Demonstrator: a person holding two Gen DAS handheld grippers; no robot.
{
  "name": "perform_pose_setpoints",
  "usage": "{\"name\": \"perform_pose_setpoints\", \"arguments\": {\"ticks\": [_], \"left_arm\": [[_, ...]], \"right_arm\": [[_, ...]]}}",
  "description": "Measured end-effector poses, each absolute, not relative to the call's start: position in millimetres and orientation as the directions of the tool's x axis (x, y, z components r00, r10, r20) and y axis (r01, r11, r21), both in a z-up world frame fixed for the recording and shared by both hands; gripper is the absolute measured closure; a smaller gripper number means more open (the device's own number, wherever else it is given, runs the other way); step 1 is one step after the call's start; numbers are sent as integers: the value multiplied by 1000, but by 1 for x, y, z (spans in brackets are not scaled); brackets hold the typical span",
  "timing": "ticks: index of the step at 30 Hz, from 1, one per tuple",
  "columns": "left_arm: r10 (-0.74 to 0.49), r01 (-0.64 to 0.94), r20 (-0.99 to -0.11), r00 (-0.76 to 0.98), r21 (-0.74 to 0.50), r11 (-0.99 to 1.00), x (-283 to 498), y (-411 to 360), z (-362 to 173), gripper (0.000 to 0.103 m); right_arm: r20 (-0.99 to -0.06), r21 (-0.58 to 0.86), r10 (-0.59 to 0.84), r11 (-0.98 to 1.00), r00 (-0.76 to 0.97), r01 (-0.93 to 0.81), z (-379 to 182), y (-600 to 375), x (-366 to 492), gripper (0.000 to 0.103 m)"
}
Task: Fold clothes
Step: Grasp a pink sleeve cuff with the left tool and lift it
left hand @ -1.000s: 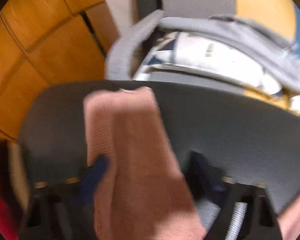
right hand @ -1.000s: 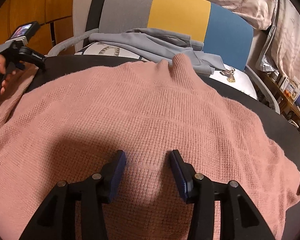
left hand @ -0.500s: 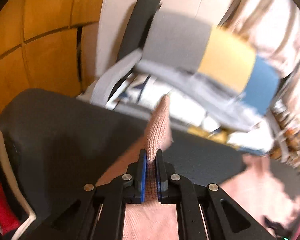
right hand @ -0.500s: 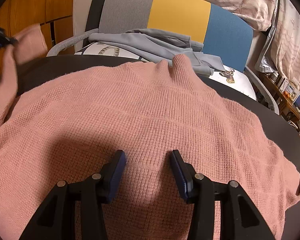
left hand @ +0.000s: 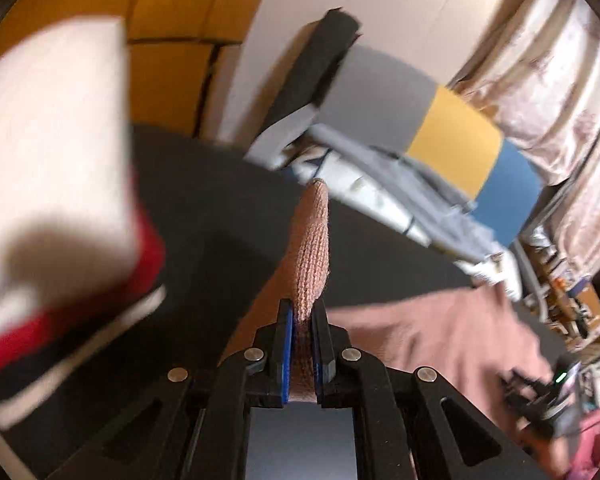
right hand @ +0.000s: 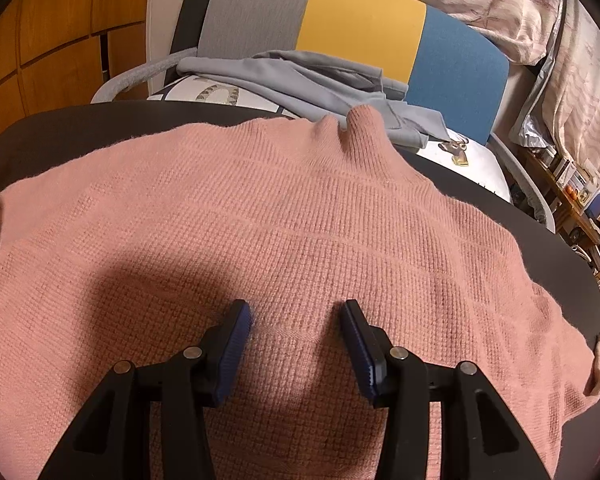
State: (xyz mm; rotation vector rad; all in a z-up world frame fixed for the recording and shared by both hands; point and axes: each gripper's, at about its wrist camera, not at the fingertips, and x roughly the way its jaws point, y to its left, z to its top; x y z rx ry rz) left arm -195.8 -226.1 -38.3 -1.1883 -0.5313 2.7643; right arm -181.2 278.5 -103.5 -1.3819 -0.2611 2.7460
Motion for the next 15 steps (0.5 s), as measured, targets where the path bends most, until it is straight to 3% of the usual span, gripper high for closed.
{"name": "perform_pose_setpoints", "arguments": {"ticks": [5, 9, 12, 15], "left_arm": [[130, 193, -727, -674, -343, -919, -160, -254, -83, 94], [110, 216, -721, -684, -345, -913, -140, -263, -96, 93], [97, 214, -714, -694, -333, -918, -134, -261, -99, 92], [88, 235, -716, -693, -339, -911, -133, -263, -102, 71]], "right_arm": [[-820, -117, 109, -993, -561, -21, -77, 274, -178, 55], [-776, 118, -166, -986, -609, 118, -47, 232, -147, 55], [-816, 93, -208, -968, -540, 231, -57, 183, -126, 55], [-870, 51, -172, -963, -463, 264, -89, 151, -109, 55]]}}
